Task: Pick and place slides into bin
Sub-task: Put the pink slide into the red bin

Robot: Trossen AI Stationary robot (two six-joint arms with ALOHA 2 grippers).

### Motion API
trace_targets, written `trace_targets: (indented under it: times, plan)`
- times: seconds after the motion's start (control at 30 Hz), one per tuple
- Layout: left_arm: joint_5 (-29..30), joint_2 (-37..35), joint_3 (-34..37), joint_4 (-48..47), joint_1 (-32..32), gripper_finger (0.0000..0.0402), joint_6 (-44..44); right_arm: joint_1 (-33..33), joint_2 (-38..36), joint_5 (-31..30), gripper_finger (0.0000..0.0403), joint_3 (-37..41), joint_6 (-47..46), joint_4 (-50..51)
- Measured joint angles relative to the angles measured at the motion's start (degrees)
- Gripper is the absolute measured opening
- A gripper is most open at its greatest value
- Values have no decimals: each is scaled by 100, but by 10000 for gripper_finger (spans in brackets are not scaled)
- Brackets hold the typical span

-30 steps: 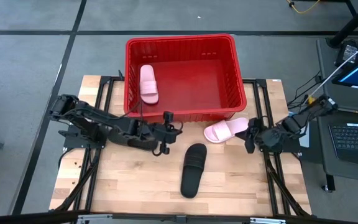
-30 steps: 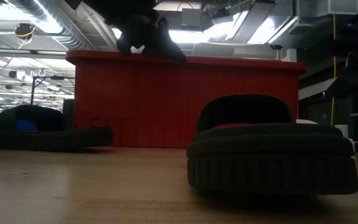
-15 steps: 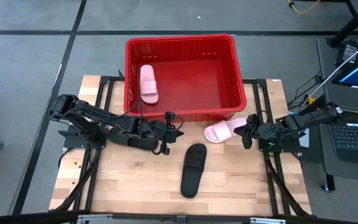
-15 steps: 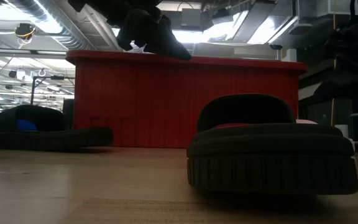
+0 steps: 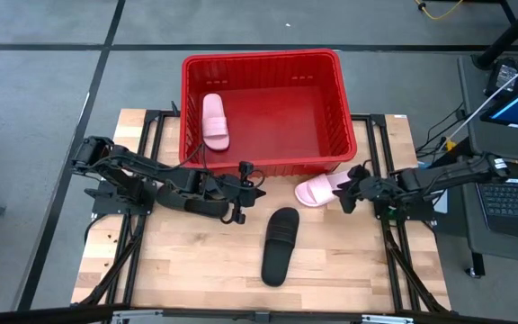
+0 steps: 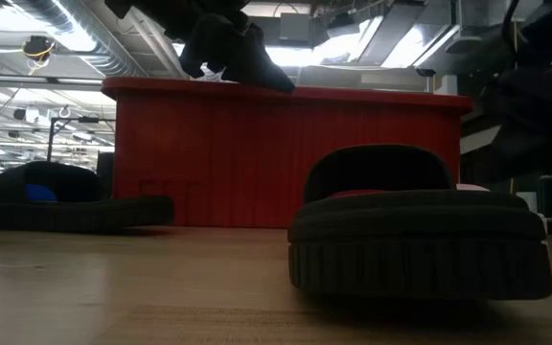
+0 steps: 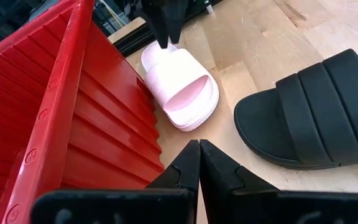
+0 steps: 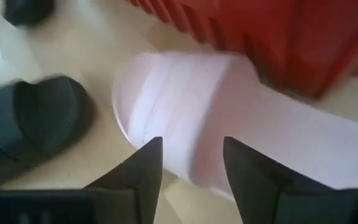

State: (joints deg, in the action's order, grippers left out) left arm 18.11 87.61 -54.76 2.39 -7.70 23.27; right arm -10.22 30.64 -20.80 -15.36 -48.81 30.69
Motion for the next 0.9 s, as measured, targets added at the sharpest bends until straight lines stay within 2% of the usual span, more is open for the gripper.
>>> trace_targets:
  times: [0.13, 0.43, 0.9]
  plan:
    - [0, 0, 0, -4, -1, 2, 0, 158, 152, 51, 177, 135, 238, -624]
    - [-228, 0, 0, -4, -17, 1, 0, 485, 509, 78, 178, 160, 129, -704]
    - [-271, 0, 0, -7, -55, 3, -16, 738, 989, 546, 178, 160, 192, -1133]
